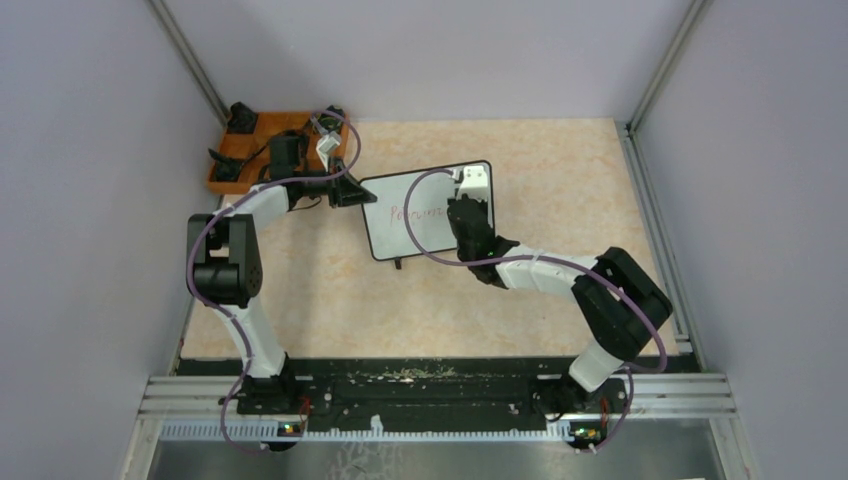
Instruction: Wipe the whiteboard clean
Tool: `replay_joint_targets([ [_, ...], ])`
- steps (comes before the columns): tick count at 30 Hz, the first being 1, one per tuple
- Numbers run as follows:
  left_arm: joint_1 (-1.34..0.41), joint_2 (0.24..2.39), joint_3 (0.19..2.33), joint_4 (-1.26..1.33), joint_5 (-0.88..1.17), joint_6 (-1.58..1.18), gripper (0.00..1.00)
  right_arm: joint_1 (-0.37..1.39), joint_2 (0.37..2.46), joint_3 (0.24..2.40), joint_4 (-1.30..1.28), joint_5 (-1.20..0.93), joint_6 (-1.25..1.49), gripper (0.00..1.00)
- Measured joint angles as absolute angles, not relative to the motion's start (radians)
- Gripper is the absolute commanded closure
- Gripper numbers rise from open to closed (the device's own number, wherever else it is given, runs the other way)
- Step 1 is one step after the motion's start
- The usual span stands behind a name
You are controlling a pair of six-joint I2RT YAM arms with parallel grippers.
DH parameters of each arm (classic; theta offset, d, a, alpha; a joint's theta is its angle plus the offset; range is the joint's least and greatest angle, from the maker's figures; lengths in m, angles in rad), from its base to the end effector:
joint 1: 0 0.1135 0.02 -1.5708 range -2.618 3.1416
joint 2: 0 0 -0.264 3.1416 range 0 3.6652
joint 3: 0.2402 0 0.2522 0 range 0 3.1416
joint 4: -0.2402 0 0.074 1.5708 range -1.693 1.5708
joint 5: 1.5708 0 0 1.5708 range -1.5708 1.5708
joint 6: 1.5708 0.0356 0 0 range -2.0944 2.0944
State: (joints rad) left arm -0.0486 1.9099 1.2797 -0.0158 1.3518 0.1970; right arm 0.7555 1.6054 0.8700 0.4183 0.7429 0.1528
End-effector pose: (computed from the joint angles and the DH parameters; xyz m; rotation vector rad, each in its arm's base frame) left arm 0.4042 -0.0545 0.2174 0.9220 1.6754 -1.3545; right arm 0.2686 0.2199 0.2262 -0.0475 1.8022 -0.0560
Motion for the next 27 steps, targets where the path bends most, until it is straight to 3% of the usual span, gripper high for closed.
replay_joint_targets([
  [13, -0.036, 1.910, 1.280, -0.044, 1.350, 0.202, 1.00, 0.897, 1.762, 1.016, 0.400, 0.862, 0.104, 1.00],
  [27, -0.031, 1.910, 1.280, -0.047, 1.343, 0.203, 1.00, 0.988, 1.876, 1.190, 0.353, 0.804, 0.100, 1.00],
])
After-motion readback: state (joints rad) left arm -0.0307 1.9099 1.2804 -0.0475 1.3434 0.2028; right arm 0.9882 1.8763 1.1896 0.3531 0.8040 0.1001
